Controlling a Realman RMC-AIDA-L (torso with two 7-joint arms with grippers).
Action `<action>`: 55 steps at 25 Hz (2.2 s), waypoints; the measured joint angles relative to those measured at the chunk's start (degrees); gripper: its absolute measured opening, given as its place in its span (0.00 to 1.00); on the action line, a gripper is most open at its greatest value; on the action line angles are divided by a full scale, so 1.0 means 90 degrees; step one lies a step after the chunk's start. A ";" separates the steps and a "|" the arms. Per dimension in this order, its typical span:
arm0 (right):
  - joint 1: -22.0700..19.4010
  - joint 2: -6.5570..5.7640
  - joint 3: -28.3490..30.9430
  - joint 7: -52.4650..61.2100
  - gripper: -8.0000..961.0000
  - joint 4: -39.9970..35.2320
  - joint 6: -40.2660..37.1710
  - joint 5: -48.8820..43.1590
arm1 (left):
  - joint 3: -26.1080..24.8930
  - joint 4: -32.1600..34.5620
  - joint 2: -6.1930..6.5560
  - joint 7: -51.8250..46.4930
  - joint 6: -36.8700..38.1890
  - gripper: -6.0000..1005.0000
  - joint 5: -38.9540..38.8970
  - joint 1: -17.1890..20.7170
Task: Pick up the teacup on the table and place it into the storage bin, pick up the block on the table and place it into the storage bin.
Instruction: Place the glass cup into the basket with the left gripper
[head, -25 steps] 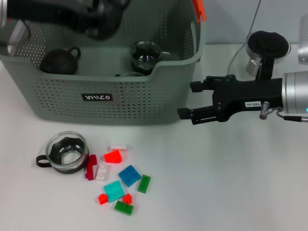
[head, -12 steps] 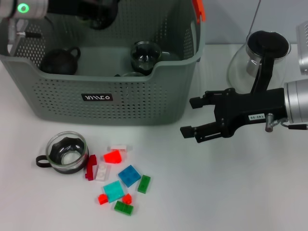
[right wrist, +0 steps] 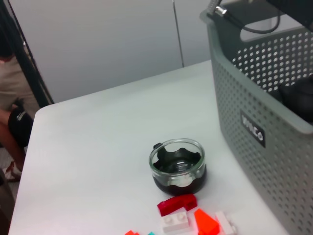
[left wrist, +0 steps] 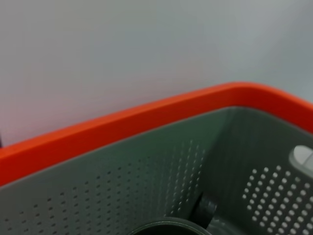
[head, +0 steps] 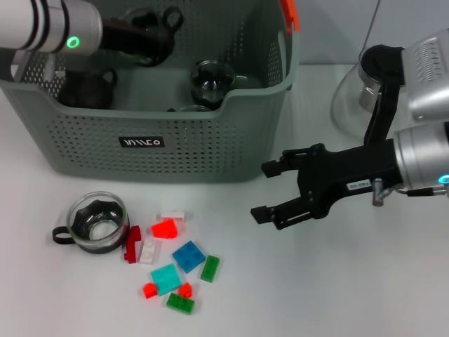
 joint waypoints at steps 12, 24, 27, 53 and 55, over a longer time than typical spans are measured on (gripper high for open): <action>0.0178 0.0110 -0.0027 -0.0066 0.98 0.0146 0.0049 -0.0121 | 0.0226 -0.0500 -0.0130 0.0039 -0.0861 0.06 0.0236 -0.0079; 0.0341 0.0129 -0.0093 -0.0170 0.98 0.0374 0.0267 -0.0124 | 0.0467 -0.0601 -0.0246 0.0038 -0.1130 0.08 0.0239 -0.0036; 0.0361 0.0129 -0.0120 -0.0175 0.98 0.0395 0.0320 -0.0124 | 0.0469 -0.0603 -0.0251 0.0037 -0.1134 0.10 0.0239 -0.0029; 0.0398 0.0116 -0.0089 -0.0160 0.98 0.0397 0.0429 -0.0123 | 0.0609 -0.0283 -0.0301 -0.0029 -0.0949 0.38 0.0238 -0.0056; 0.0398 0.0111 -0.0085 -0.0149 0.98 0.0397 0.0428 -0.0123 | 0.0518 -0.0071 -0.0289 -0.0187 -0.0789 0.39 0.0236 -0.0002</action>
